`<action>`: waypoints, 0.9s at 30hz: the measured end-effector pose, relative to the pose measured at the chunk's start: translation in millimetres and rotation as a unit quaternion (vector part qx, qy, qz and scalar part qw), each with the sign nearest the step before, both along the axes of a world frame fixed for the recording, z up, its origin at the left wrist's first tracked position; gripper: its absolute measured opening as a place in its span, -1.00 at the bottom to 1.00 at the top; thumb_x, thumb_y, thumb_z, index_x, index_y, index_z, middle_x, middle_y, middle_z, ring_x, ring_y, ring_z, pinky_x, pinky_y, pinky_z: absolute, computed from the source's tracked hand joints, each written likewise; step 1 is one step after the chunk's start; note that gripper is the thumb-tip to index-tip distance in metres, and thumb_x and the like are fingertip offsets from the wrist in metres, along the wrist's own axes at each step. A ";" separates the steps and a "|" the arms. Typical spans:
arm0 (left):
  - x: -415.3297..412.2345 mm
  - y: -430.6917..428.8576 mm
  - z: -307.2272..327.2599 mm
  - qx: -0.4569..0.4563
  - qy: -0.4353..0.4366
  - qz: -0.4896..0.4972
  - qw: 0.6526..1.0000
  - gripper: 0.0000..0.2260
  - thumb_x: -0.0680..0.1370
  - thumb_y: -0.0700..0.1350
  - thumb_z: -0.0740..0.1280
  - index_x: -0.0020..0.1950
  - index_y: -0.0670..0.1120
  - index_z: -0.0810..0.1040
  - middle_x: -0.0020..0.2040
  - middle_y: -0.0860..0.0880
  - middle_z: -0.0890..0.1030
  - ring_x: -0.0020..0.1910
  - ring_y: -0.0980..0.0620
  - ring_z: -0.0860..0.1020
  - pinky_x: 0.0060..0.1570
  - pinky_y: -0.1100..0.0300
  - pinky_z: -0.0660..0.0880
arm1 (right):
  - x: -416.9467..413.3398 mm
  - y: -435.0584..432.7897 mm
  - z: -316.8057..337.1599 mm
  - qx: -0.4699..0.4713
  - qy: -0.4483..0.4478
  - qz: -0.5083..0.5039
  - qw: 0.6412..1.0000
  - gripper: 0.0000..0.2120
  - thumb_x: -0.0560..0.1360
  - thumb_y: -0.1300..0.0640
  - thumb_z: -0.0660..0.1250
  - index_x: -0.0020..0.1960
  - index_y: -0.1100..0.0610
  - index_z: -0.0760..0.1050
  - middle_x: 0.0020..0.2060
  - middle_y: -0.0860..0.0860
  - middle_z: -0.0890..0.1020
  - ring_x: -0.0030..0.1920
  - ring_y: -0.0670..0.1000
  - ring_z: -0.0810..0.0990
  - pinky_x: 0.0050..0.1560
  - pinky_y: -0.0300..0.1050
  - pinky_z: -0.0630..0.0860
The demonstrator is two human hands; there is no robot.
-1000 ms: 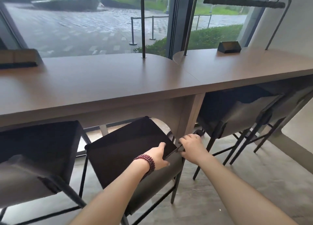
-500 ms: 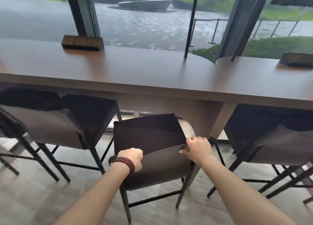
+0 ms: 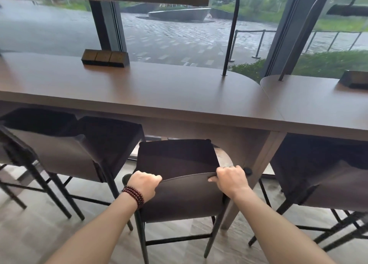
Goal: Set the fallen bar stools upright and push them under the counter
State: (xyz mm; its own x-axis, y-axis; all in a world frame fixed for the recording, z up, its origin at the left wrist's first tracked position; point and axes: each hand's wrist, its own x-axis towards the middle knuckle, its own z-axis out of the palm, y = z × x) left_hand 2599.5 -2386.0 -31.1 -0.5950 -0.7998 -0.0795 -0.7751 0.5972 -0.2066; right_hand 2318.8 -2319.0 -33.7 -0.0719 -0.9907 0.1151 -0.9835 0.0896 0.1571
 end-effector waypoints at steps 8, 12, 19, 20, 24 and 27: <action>-9.8 -76.3 30.0 -0.082 -0.026 -0.114 0.990 -0.75 0.42 -0.24 0.17 0.03 -0.06 0.50 -0.11 -0.03 0.65 -0.12 -0.09 0.61 -0.22 0.17 0.36 | 7.6 -13.0 8.5 0.001 0.006 -0.038 0.999 -0.54 0.53 -0.28 0.14 -0.12 0.06 0.60 -0.20 -0.03 0.69 -0.19 0.06 0.67 -0.29 -0.15 0.30; -9.4 -102.9 35.8 -0.083 -0.045 -0.130 0.987 -0.77 0.41 -0.26 0.17 0.00 -0.06 0.49 -0.14 -0.03 0.64 -0.15 -0.10 0.61 -0.27 0.19 0.30 | 17.3 -22.7 9.2 0.006 0.009 -0.049 0.999 -0.52 0.54 -0.28 0.12 -0.09 0.07 0.59 -0.13 -0.01 0.68 -0.18 0.08 0.67 -0.28 -0.14 0.31; 25.5 -123.6 26.0 -0.079 0.008 -0.112 0.991 -0.77 0.39 -0.22 0.24 0.00 -0.05 0.54 -0.18 -0.01 0.67 -0.20 -0.08 0.63 -0.26 0.20 0.35 | 40.0 -57.6 24.8 0.016 0.019 -0.019 1.000 -0.56 0.57 -0.22 0.12 -0.07 0.11 0.56 -0.17 0.01 0.69 -0.16 0.11 0.66 -0.27 -0.13 0.30; 33.4 -125.7 24.8 -0.090 0.028 -0.113 0.989 -0.80 0.33 -0.21 0.32 -0.07 -0.06 0.58 -0.28 -0.02 0.67 -0.29 -0.07 0.63 -0.31 0.21 0.40 | 45.3 -63.7 25.9 0.014 0.017 -0.010 1.000 -0.57 0.57 -0.21 0.13 -0.06 0.12 0.56 -0.16 0.02 0.69 -0.15 0.13 0.66 -0.26 -0.13 0.30; 59.5 -127.2 21.4 -0.104 0.075 -0.105 0.986 -0.71 -0.05 -0.21 0.54 -0.39 -0.06 0.60 -0.59 0.01 0.52 -0.62 -0.02 0.52 -0.59 0.31 0.41 | 67.2 -86.0 27.8 0.016 0.023 0.020 0.999 -0.58 0.58 -0.18 0.15 -0.04 0.15 0.57 -0.16 0.04 0.69 -0.15 0.14 0.67 -0.24 -0.13 0.30; 65.9 -124.4 15.0 -0.099 0.095 -0.103 0.985 -0.63 -0.21 -0.21 0.53 -0.49 -0.04 0.53 -0.65 0.00 0.44 -0.70 0.02 0.44 -0.64 0.40 0.31 | 72.5 -91.8 24.5 0.033 0.033 0.024 0.999 -0.57 0.58 -0.19 0.13 -0.04 0.12 0.58 -0.14 0.03 0.70 -0.11 0.12 0.67 -0.24 -0.13 0.31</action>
